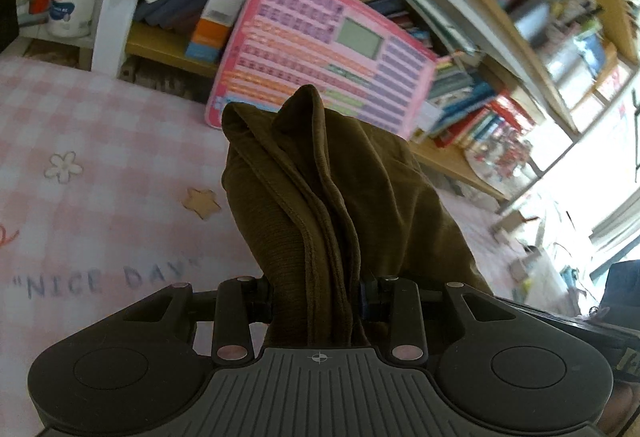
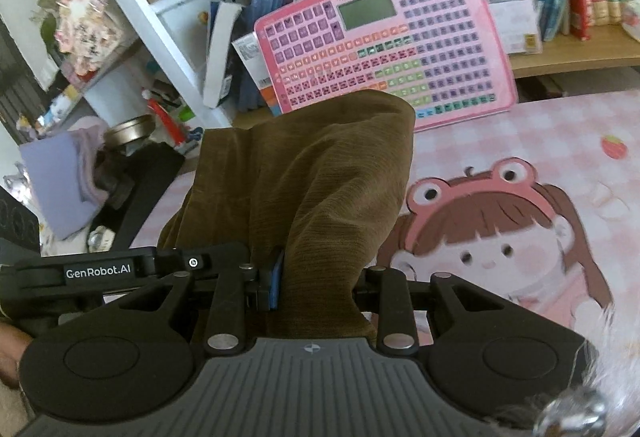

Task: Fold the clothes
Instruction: 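Keep both grippers closed on the brown bundle and press it flat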

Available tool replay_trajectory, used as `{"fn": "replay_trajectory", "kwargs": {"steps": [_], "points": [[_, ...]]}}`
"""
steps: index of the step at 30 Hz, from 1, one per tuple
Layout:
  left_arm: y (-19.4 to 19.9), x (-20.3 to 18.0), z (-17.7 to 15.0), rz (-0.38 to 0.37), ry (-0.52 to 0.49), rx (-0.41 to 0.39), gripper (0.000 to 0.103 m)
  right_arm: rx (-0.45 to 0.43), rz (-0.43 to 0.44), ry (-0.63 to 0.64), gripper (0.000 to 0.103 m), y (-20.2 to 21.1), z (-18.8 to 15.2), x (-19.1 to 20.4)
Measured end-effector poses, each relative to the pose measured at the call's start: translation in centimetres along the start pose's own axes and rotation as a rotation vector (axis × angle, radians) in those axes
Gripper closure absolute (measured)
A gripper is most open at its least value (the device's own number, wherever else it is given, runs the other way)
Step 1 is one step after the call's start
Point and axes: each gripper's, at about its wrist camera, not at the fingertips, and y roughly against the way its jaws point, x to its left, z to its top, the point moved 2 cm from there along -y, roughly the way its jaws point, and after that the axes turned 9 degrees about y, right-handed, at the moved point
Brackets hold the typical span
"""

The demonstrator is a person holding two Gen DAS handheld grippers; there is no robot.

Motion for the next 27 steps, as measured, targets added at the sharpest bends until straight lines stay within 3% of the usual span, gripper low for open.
{"fn": "replay_trajectory", "kwargs": {"steps": [9,20,23,27], "points": [[-3.2,4.0,3.4,0.022,0.053,0.024,0.071,0.047,-0.006,-0.007,0.076,-6.3,1.8,0.0],[-6.3,6.3,6.6,0.02,0.073,0.018,0.07,0.029,-0.02,-0.028,0.075,-10.7,3.3,-1.4],[-7.3,7.1,6.5,0.038,0.078,0.043,0.07,0.064,-0.036,-0.05,0.07,-11.8,2.8,-2.0],[-7.4,7.9,6.2,0.053,0.082,0.041,0.06,0.072,-0.062,-0.087,0.056,-12.2,2.4,-2.7]]}}
